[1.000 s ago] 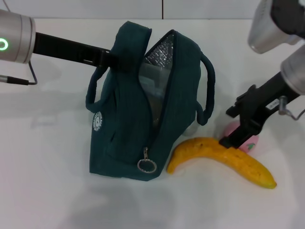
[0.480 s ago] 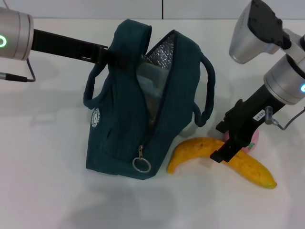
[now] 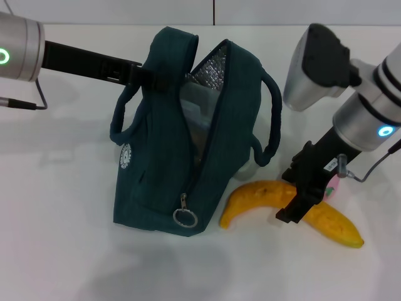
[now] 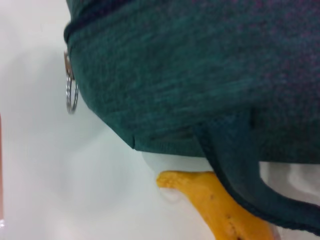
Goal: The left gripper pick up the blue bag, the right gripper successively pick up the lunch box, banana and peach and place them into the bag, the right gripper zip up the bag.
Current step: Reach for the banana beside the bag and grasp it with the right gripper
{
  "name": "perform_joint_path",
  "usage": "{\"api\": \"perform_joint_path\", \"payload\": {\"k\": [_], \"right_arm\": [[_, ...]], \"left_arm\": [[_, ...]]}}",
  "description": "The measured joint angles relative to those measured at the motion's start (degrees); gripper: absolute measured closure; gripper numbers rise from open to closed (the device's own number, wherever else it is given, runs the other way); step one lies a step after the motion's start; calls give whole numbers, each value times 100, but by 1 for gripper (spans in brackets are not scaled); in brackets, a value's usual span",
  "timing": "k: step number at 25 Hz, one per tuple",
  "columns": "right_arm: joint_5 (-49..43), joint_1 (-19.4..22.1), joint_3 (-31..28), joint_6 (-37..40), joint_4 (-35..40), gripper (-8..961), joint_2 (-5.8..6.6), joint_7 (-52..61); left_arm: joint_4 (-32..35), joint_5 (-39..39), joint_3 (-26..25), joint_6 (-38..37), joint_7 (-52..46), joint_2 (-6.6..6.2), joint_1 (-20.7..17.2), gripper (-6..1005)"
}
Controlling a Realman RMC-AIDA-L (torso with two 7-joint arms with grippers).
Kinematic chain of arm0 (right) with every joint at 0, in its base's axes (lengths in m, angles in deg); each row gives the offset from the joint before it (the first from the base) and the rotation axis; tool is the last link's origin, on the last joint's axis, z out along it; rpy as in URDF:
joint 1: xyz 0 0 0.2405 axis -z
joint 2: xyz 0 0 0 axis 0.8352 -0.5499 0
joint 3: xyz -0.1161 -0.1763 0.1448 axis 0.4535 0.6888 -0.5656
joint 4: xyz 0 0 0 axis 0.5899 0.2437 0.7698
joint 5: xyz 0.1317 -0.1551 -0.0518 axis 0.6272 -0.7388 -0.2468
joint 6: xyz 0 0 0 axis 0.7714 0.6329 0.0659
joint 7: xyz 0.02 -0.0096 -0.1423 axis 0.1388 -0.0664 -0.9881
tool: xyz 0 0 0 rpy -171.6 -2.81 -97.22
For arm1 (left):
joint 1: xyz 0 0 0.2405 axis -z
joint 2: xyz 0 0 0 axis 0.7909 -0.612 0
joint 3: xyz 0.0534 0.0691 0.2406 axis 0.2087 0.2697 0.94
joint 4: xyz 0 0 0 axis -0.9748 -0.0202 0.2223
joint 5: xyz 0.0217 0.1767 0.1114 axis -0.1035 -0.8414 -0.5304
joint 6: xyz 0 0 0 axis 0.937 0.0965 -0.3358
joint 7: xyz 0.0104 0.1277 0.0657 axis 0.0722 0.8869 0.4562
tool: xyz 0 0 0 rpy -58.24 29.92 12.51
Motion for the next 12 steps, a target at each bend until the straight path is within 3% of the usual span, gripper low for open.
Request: {"api": "perform_joint_path", "payload": {"k": [12], "right_arm": [[-4,-42,368,-459,26,83,1,-24]], "left_arm": [[2,0,0,-1,26,19,-34,950]]}}
